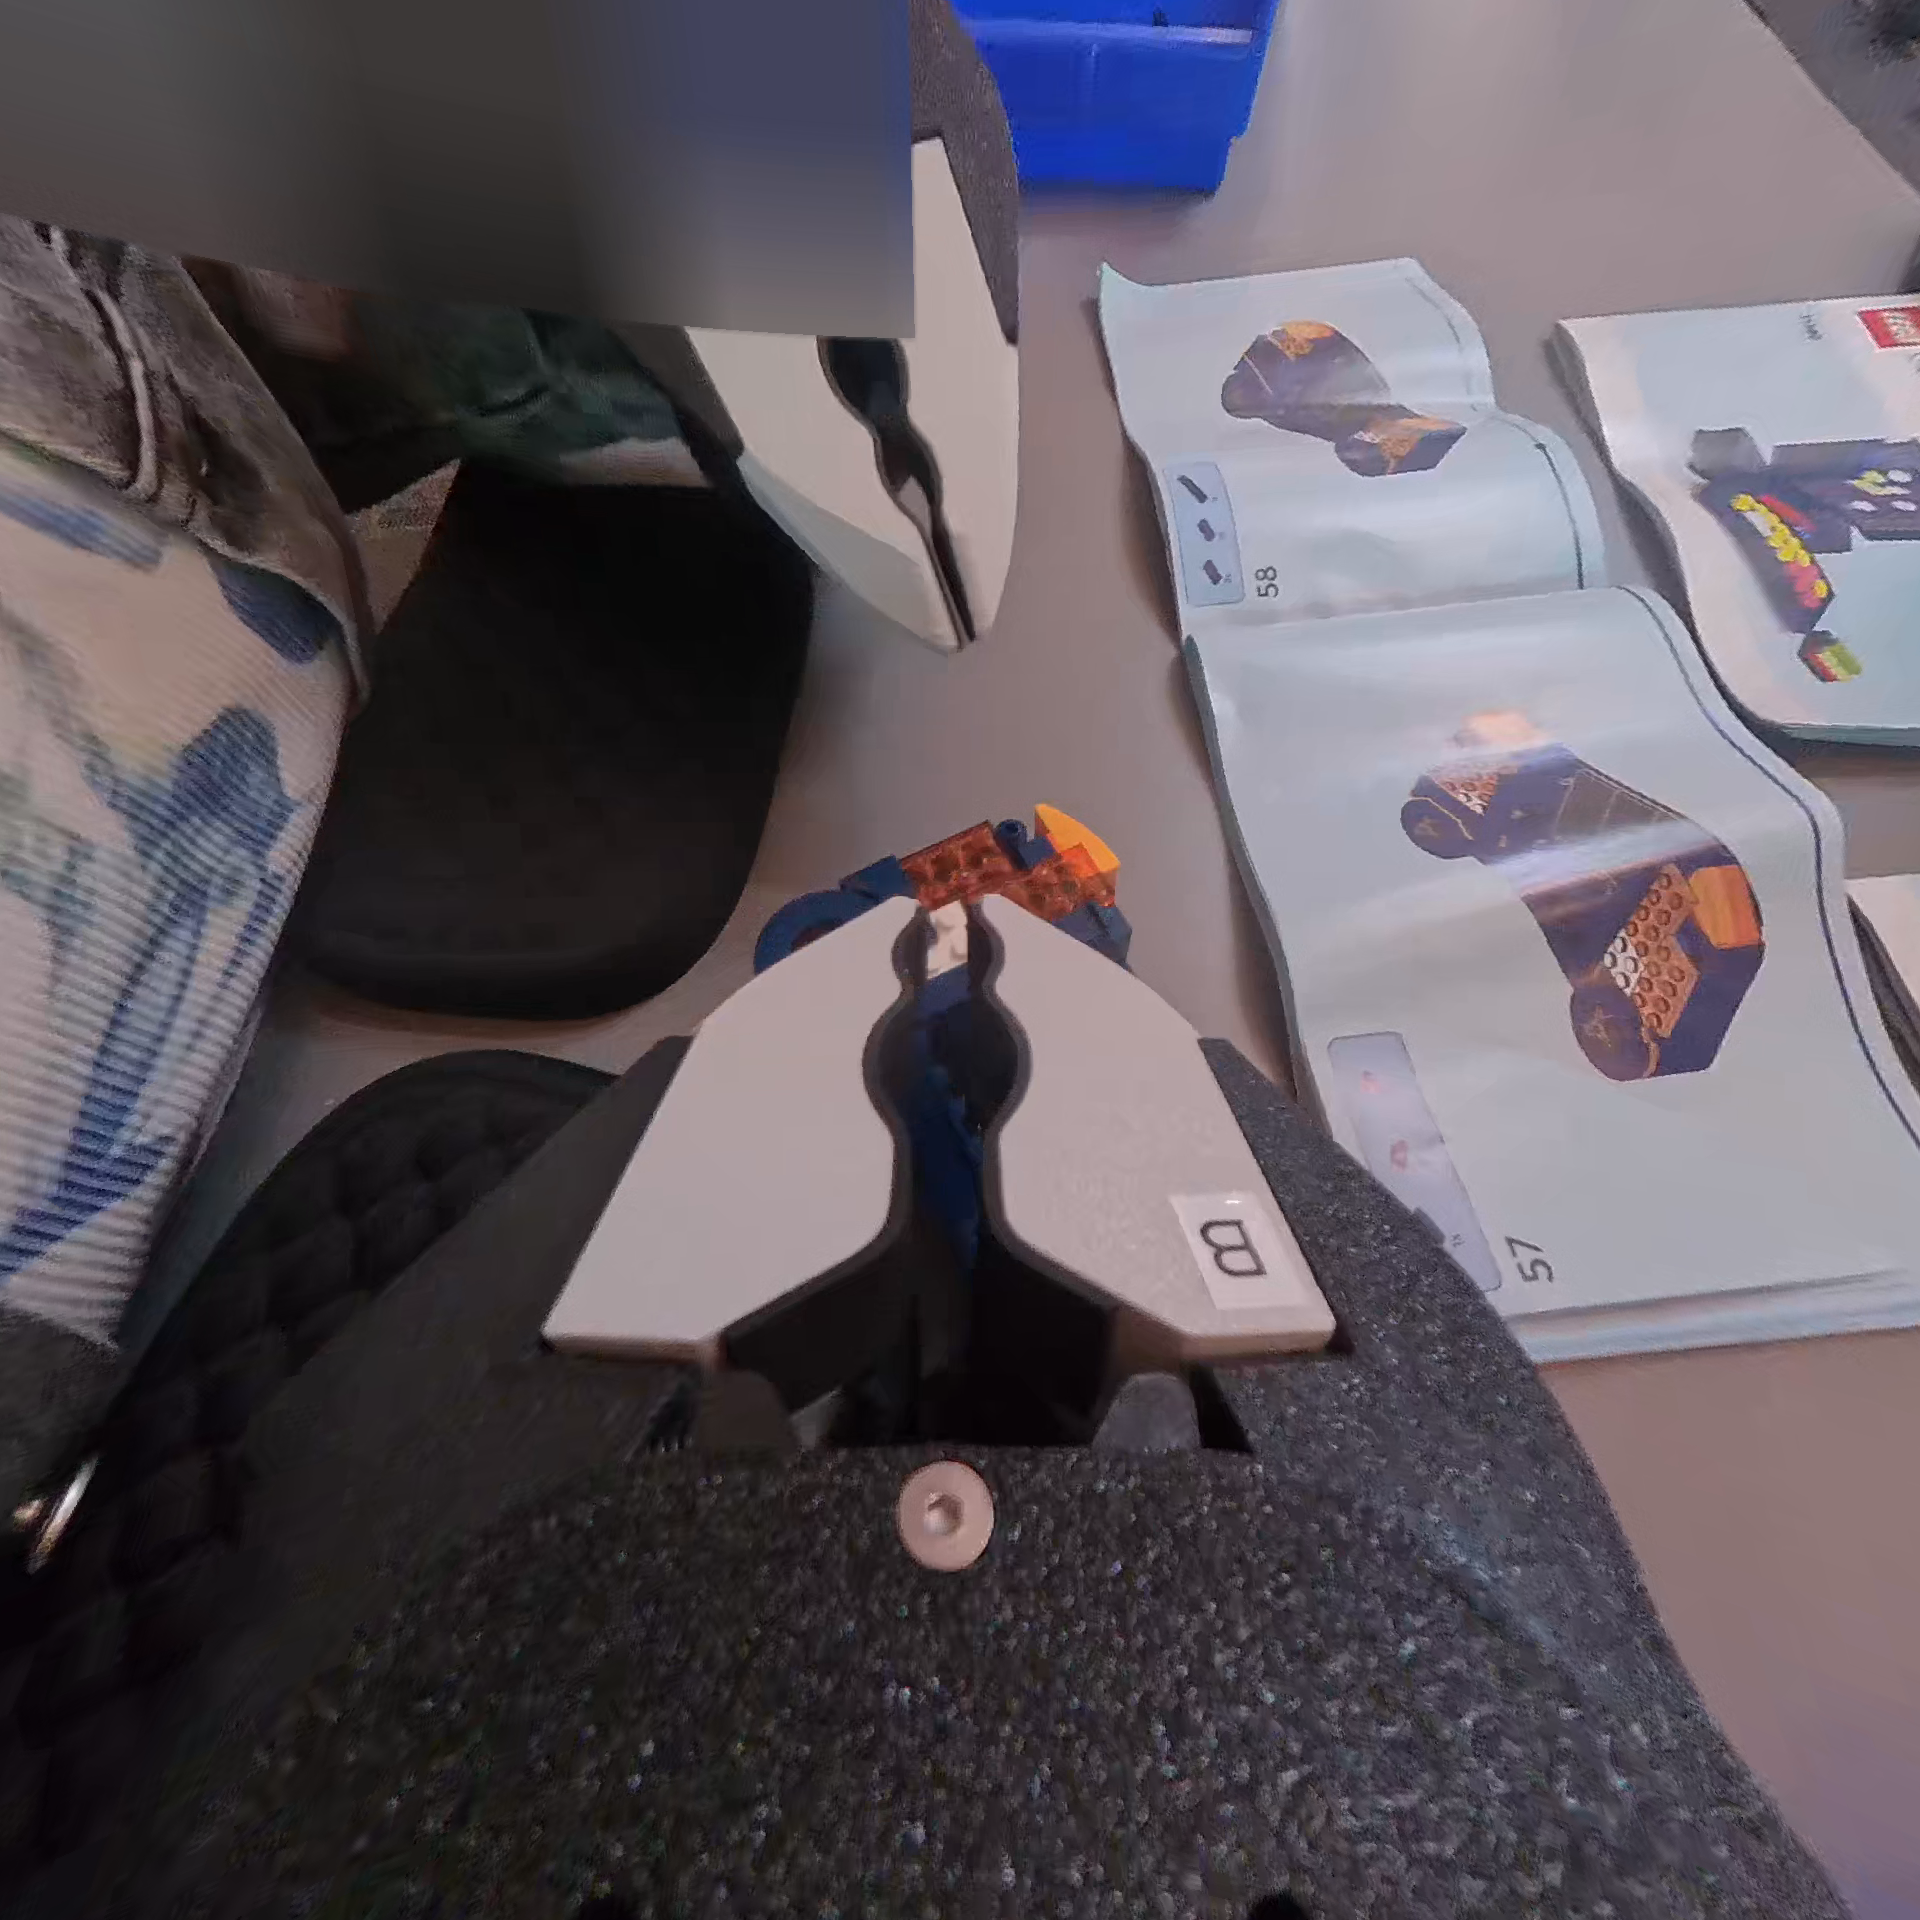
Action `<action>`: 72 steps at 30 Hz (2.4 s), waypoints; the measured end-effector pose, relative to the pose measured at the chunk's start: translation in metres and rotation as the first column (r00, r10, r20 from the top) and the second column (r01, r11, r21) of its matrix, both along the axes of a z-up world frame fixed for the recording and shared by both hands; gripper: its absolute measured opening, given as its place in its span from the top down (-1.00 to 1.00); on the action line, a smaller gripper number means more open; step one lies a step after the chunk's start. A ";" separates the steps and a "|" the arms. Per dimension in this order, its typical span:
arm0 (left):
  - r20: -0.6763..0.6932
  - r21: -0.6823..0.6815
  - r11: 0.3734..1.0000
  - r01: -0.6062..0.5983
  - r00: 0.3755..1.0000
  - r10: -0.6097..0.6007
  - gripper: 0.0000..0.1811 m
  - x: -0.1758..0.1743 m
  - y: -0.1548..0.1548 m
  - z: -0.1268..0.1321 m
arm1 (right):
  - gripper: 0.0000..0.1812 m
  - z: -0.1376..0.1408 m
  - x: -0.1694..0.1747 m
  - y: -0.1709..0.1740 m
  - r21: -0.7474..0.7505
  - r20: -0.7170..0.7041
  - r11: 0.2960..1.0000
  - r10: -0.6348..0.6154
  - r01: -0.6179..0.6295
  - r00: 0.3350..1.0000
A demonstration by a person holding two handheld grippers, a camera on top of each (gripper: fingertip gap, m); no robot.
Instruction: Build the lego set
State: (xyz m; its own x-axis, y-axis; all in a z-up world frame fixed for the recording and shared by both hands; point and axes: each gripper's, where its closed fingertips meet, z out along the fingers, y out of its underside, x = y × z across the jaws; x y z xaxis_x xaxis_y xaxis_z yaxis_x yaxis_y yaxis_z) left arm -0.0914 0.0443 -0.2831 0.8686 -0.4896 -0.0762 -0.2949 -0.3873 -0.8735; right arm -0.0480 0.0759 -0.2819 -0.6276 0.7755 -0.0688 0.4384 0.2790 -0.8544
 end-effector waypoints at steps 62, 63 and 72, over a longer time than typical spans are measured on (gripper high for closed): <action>0.982 0.079 0.826 -0.558 -0.099 -0.160 0.92 -0.009 0.009 0.103 | 0.94 0.095 -0.055 -0.027 0.021 -0.660 0.853 -0.379 0.521 0.648; 0.984 0.082 0.831 -0.550 -0.086 -0.154 0.92 -0.008 0.010 0.103 | 0.95 0.096 -0.053 -0.026 0.002 -0.655 0.856 -0.389 0.517 0.648; 0.851 0.148 0.915 -0.376 0.519 0.076 0.93 -0.003 0.011 0.081 | 0.98 0.060 -0.005 0.018 -0.448 -0.176 0.762 -0.589 0.468 0.789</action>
State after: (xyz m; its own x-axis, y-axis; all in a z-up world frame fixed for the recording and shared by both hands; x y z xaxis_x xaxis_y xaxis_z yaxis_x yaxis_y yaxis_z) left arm -0.0944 0.0552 -0.2017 0.6935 -0.3513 0.6290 0.6632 -0.0298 -0.7479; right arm -0.0527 0.0935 -0.2220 -0.1594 0.9415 -0.2969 0.1369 -0.2767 -0.9511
